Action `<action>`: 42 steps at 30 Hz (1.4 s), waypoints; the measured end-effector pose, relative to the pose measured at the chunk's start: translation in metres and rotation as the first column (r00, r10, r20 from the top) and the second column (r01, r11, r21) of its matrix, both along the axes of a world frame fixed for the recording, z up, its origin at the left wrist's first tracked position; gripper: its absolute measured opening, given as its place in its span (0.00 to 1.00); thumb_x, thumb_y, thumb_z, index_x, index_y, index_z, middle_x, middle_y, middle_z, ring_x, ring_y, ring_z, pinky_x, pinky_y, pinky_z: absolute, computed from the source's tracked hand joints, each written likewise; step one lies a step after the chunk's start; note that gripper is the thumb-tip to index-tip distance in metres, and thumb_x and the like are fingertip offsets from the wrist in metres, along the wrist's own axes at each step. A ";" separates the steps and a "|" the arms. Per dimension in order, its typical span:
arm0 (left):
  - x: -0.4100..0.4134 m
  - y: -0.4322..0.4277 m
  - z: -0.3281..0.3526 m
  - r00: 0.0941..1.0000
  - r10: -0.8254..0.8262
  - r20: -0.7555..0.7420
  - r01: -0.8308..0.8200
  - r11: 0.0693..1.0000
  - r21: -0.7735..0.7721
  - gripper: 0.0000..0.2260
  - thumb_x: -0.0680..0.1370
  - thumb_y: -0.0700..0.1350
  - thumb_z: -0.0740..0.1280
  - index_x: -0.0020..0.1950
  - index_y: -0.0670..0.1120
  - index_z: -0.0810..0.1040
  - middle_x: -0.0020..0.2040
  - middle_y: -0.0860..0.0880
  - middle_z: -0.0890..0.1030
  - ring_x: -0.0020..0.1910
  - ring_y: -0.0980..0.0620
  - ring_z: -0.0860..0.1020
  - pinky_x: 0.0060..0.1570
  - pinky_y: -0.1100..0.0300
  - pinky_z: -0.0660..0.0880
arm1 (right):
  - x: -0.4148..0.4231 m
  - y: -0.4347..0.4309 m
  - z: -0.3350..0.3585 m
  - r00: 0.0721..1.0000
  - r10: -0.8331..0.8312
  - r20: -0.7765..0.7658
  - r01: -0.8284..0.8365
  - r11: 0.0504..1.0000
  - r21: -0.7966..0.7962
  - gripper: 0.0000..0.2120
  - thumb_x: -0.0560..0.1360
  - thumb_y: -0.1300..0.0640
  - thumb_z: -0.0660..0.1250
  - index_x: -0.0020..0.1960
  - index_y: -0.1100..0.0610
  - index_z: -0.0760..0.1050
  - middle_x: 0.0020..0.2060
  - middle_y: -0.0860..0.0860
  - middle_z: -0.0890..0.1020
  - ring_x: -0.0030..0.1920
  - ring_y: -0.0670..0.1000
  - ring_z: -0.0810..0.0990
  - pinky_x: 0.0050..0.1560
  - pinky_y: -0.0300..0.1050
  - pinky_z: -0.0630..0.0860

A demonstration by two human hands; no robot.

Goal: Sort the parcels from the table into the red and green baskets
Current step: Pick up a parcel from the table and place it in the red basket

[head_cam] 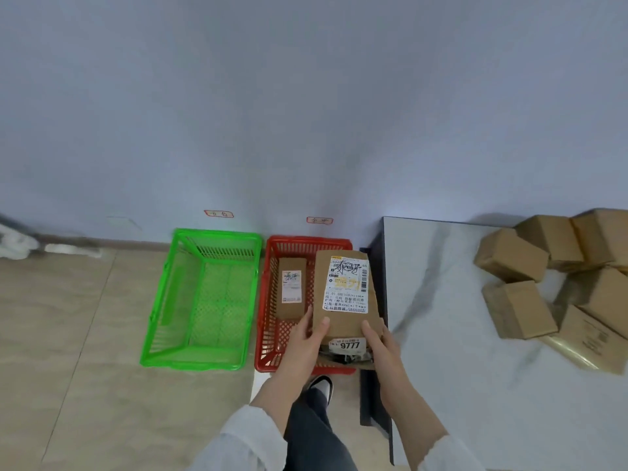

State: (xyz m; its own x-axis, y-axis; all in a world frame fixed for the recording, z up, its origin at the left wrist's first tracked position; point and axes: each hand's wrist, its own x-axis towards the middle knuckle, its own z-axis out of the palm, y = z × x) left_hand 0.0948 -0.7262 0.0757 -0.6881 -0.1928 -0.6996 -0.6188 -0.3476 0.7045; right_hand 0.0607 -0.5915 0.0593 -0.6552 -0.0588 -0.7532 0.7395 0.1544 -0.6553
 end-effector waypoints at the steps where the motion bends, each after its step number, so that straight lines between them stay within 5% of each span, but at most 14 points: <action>1: -0.009 0.001 -0.014 1.000 -0.006 0.014 0.006 1.000 -0.010 0.20 0.79 0.48 0.62 0.71 0.55 0.64 0.62 0.55 0.74 0.53 0.61 0.74 0.40 0.73 0.74 | -0.009 0.000 -0.012 1.000 0.019 0.015 -0.019 1.000 0.021 0.52 0.55 0.29 0.72 0.73 0.48 0.61 0.66 0.51 0.70 0.59 0.52 0.78 0.58 0.52 0.78; 4: -0.033 0.002 -0.058 0.998 -0.028 0.059 0.029 0.999 -0.029 0.21 0.79 0.48 0.62 0.72 0.53 0.63 0.63 0.56 0.71 0.55 0.60 0.72 0.39 0.73 0.72 | -0.034 -0.003 -0.044 0.999 -0.014 0.035 0.011 0.996 0.091 0.32 0.73 0.44 0.67 0.72 0.56 0.62 0.61 0.56 0.76 0.55 0.53 0.79 0.51 0.47 0.79; 6: -0.049 0.001 -0.104 0.993 -0.040 0.109 0.047 0.997 -0.067 0.21 0.79 0.47 0.62 0.72 0.49 0.64 0.63 0.54 0.72 0.56 0.58 0.72 0.41 0.72 0.71 | -0.051 -0.006 -0.085 0.999 -0.034 0.029 0.030 0.989 0.144 0.24 0.76 0.50 0.64 0.68 0.57 0.63 0.57 0.56 0.78 0.54 0.53 0.80 0.48 0.46 0.79; 10: -0.080 -0.007 -0.241 0.987 -0.039 0.155 0.055 0.993 -0.105 0.18 0.80 0.44 0.62 0.68 0.45 0.65 0.66 0.48 0.73 0.61 0.54 0.72 0.58 0.64 0.68 | -0.080 -0.022 -0.213 0.999 -0.034 -0.005 0.034 0.978 0.206 0.24 0.76 0.47 0.63 0.68 0.52 0.63 0.58 0.53 0.78 0.54 0.53 0.80 0.56 0.55 0.78; 17: -0.107 -0.025 -0.440 0.974 -0.167 0.153 0.208 0.929 -0.307 0.25 0.75 0.60 0.63 0.70 0.55 0.66 0.69 0.51 0.70 0.70 0.51 0.66 0.72 0.47 0.62 | -0.101 -0.044 -0.406 0.995 -0.056 -0.078 0.077 0.951 0.301 0.19 0.79 0.53 0.59 0.68 0.56 0.68 0.58 0.51 0.77 0.56 0.49 0.73 0.53 0.40 0.66; 20: -0.111 -0.024 -0.488 0.942 -0.258 0.217 0.330 0.834 -0.443 0.24 0.79 0.53 0.60 0.74 0.52 0.62 0.72 0.48 0.63 0.74 0.48 0.56 0.74 0.50 0.53 | -0.103 -0.046 -0.459 0.992 -0.022 -0.121 0.061 0.942 0.330 0.18 0.79 0.54 0.59 0.68 0.56 0.68 0.62 0.53 0.77 0.61 0.52 0.75 0.59 0.42 0.68; 23: -0.116 -0.023 -0.516 0.908 -0.334 0.254 0.418 0.673 -0.610 0.24 0.80 0.52 0.58 0.75 0.49 0.59 0.70 0.48 0.65 0.71 0.50 0.56 0.73 0.56 0.53 | -0.106 -0.046 -0.501 0.986 0.015 -0.163 0.040 0.944 0.329 0.18 0.80 0.57 0.58 0.69 0.56 0.68 0.63 0.53 0.76 0.63 0.53 0.74 0.62 0.44 0.69; 29: -0.127 -0.028 -0.561 0.873 -0.429 0.230 0.403 0.372 -0.836 0.25 0.75 0.51 0.67 0.69 0.43 0.69 0.59 0.45 0.74 0.59 0.51 0.63 0.62 0.51 0.71 | -0.122 -0.051 -0.563 0.965 0.067 -0.253 0.039 0.920 0.391 0.21 0.79 0.52 0.59 0.71 0.54 0.65 0.65 0.53 0.74 0.64 0.54 0.73 0.66 0.54 0.70; 32: -0.125 -0.028 -0.576 0.823 -0.508 0.257 0.409 0.215 -0.887 0.30 0.67 0.48 0.76 0.65 0.39 0.72 0.55 0.43 0.75 0.54 0.48 0.65 0.52 0.52 0.77 | -0.114 -0.047 -0.579 0.945 0.197 -0.262 -0.033 0.851 0.523 0.29 0.74 0.41 0.56 0.72 0.50 0.63 0.69 0.51 0.71 0.69 0.53 0.69 0.68 0.56 0.68; 35: -0.126 -0.030 -0.575 0.795 -0.545 0.266 0.417 0.172 -0.893 0.35 0.66 0.45 0.77 0.69 0.41 0.68 0.64 0.42 0.69 0.60 0.45 0.64 0.57 0.50 0.74 | -0.107 -0.044 -0.579 0.894 0.313 -0.320 -0.057 0.788 0.613 0.25 0.76 0.51 0.62 0.72 0.54 0.65 0.68 0.54 0.71 0.68 0.54 0.70 0.66 0.58 0.70; 37: -0.133 -0.034 -0.571 0.787 -0.582 0.207 0.374 0.182 -0.909 0.34 0.70 0.41 0.74 0.72 0.42 0.64 0.72 0.41 0.62 0.69 0.44 0.59 0.66 0.47 0.64 | -0.106 -0.047 -0.571 0.817 0.421 -0.393 -0.035 0.717 0.696 0.24 0.76 0.56 0.64 0.71 0.59 0.66 0.68 0.56 0.71 0.69 0.56 0.70 0.64 0.59 0.72; 42: -0.190 -0.050 -0.570 0.679 -0.716 0.163 0.284 0.052 -0.957 0.24 0.78 0.42 0.57 0.74 0.39 0.59 0.76 0.41 0.60 0.76 0.46 0.53 0.74 0.50 0.53 | -0.125 -0.066 -0.567 0.637 0.687 -0.349 -0.104 0.525 0.845 0.26 0.81 0.46 0.43 0.73 0.58 0.58 0.74 0.55 0.63 0.74 0.54 0.59 0.70 0.58 0.65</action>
State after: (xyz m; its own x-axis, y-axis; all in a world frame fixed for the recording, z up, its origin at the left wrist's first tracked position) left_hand -0.0949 -0.7764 -0.4948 -0.9955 -0.0044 -0.0946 -0.0421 0.9154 0.4004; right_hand -0.0645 -0.6578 -0.5075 -0.9865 -0.1031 -0.1272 -0.0451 0.9181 -0.3938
